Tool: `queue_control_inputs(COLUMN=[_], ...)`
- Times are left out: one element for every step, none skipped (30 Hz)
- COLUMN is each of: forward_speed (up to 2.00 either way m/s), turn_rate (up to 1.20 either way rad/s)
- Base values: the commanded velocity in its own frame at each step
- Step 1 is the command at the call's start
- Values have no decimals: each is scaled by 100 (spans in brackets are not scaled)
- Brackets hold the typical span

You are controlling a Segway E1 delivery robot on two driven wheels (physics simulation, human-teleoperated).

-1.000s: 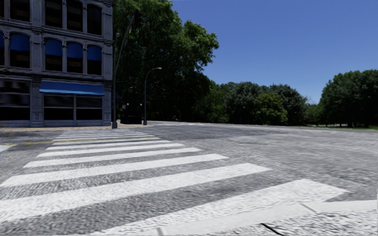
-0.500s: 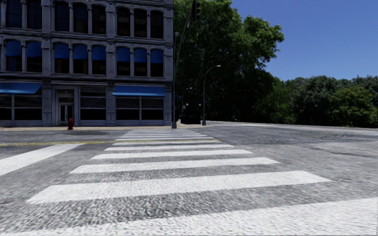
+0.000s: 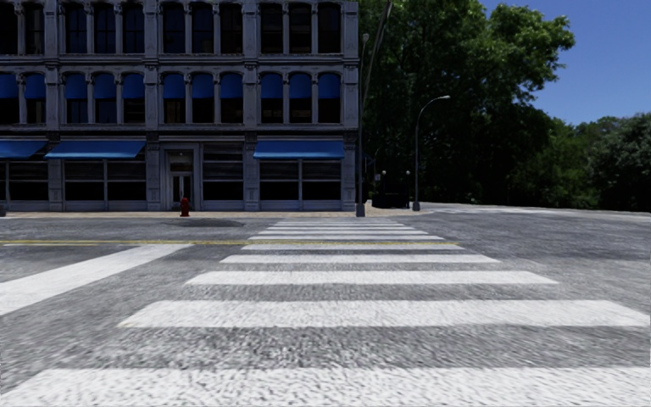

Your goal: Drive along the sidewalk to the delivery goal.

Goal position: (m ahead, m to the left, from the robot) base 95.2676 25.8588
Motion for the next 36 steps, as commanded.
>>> queue_control_inputs(forward_speed=[200, 200, 200, 200, 200, 200, 200, 200, 200, 200, 200, 200, 200, 200, 200, 200, 200, 200, 200, 200, 200, 200, 200, 200, 200, 200, 200, 200, 200, 200, 200, 200, 200, 200, 200, 200], turn_rate=[0, 0, 0, 0, 0, 0, 0, 0, 0, 0, 0, 0, 0, 0, 0, 0, 0, 0, -15, -15, -43, -55, -55, -58, -55, -36, -36, -7, 0, 0, 0, 0, 0, 0, 0, 0])
